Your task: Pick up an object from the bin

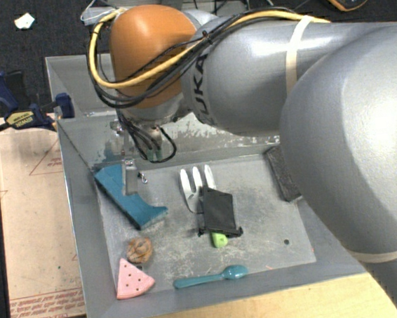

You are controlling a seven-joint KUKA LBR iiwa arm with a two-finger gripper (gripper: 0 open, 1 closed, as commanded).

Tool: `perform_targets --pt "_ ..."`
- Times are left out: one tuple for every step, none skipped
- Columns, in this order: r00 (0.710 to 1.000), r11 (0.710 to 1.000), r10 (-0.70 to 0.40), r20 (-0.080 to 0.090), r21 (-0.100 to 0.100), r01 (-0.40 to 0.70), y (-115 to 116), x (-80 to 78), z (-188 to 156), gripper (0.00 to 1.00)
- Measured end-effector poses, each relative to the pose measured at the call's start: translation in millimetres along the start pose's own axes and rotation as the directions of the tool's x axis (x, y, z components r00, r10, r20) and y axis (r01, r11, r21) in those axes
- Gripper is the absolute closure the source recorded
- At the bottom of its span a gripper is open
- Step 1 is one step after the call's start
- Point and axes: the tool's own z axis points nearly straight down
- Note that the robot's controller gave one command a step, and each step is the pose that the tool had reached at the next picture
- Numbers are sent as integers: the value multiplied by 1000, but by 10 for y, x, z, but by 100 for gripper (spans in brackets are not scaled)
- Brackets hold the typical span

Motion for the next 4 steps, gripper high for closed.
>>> perform_targets --pt "1000 1000 3 8 -2 -3 -10 -18 -58 0" --pt "999 999 -52 7 -1 52 -62 73 95 0" --pt "999 999 -51 8 -3 51 -590 276 -46 0" --pt "996 996 -92 10 0 92 -561 393 114 0"
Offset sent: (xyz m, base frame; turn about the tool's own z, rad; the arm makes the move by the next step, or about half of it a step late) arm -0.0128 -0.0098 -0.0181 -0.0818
